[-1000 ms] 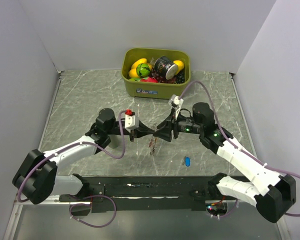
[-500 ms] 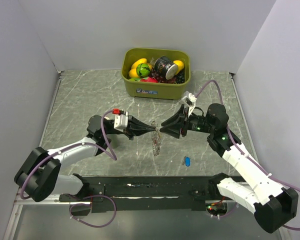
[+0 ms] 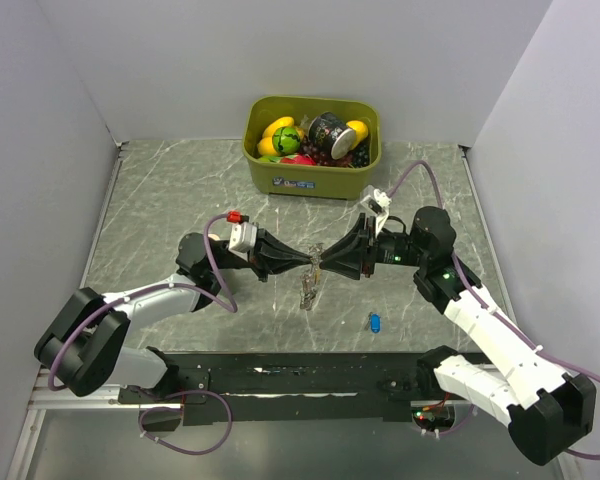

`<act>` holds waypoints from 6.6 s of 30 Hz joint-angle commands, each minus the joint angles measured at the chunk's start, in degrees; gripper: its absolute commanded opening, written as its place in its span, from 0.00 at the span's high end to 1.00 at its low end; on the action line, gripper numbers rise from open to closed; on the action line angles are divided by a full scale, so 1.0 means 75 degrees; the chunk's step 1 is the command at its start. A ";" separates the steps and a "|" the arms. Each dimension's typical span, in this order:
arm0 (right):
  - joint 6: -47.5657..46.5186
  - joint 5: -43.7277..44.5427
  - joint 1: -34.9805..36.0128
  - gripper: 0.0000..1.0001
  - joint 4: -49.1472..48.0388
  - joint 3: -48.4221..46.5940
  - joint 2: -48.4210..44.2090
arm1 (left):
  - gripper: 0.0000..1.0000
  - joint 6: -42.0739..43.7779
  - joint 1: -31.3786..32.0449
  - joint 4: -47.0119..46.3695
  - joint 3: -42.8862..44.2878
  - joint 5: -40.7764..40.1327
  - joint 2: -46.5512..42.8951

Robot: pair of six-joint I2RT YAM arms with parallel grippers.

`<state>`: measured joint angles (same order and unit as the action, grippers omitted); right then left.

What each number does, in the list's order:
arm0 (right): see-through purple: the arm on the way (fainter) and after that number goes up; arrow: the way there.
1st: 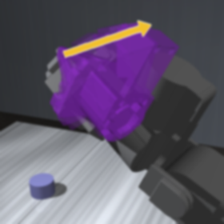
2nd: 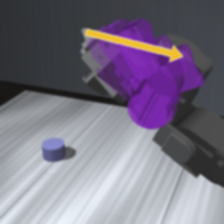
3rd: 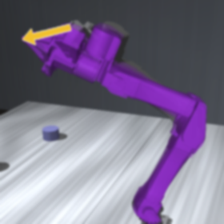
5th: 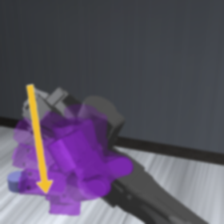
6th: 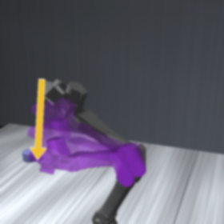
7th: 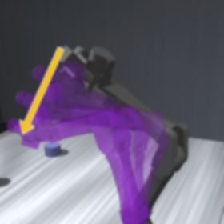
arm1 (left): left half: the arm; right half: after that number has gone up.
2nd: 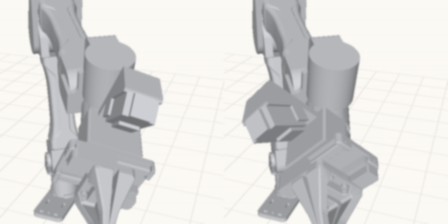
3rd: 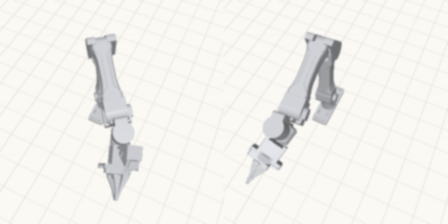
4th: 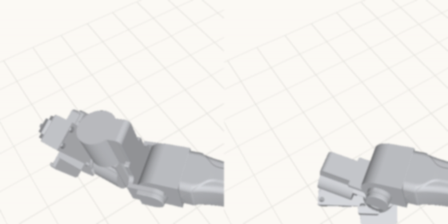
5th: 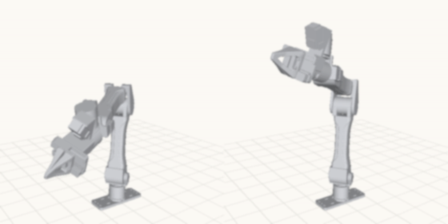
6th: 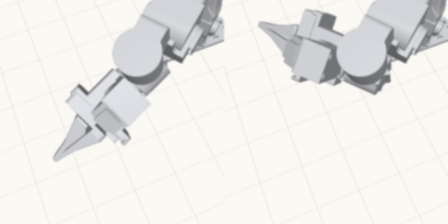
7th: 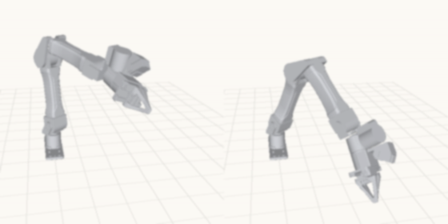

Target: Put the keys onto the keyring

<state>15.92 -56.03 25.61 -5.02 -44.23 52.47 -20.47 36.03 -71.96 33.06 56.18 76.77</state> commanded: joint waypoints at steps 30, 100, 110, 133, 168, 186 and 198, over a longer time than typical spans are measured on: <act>-0.0412 -0.0381 0.0242 1.00 0.0048 0.0178 0.0785 | 0.99 -0.0048 -0.0070 -0.1819 0.0397 -0.0108 -0.0088; -0.0858 0.3346 0.1086 1.00 0.2310 -0.1651 0.1008 | 0.99 0.0362 -0.0164 -0.1023 -0.0001 0.0196 -0.0439; -0.0530 0.3427 0.1074 0.63 0.1911 -0.0947 0.1102 | 0.99 0.0818 -0.0164 -0.0331 -0.0435 0.0161 -0.0650; -0.0190 0.3849 0.0969 0.29 0.1853 -0.0349 0.0575 | 0.99 0.0949 -0.0152 -0.0471 -0.1560 -0.0378 -0.0346; -0.0037 0.4002 0.0371 0.02 0.1806 0.0248 0.0528 | 0.99 -0.0377 0.0340 -0.4279 -0.1910 -0.1736 0.2783; -0.0107 0.3896 0.0359 0.02 0.2004 0.0097 0.1511 | 0.99 -0.0330 0.0258 -0.4585 -0.2709 -0.2979 0.3240; 0.0068 0.4705 0.0359 0.00 0.2708 -0.0314 0.2520 | 0.60 0.0197 0.0258 -0.3741 -0.2954 -0.3659 0.3077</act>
<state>15.66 -23.92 28.60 13.69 -43.38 70.87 -21.04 38.06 -74.46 11.79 31.18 101.21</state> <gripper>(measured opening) 0.996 0.347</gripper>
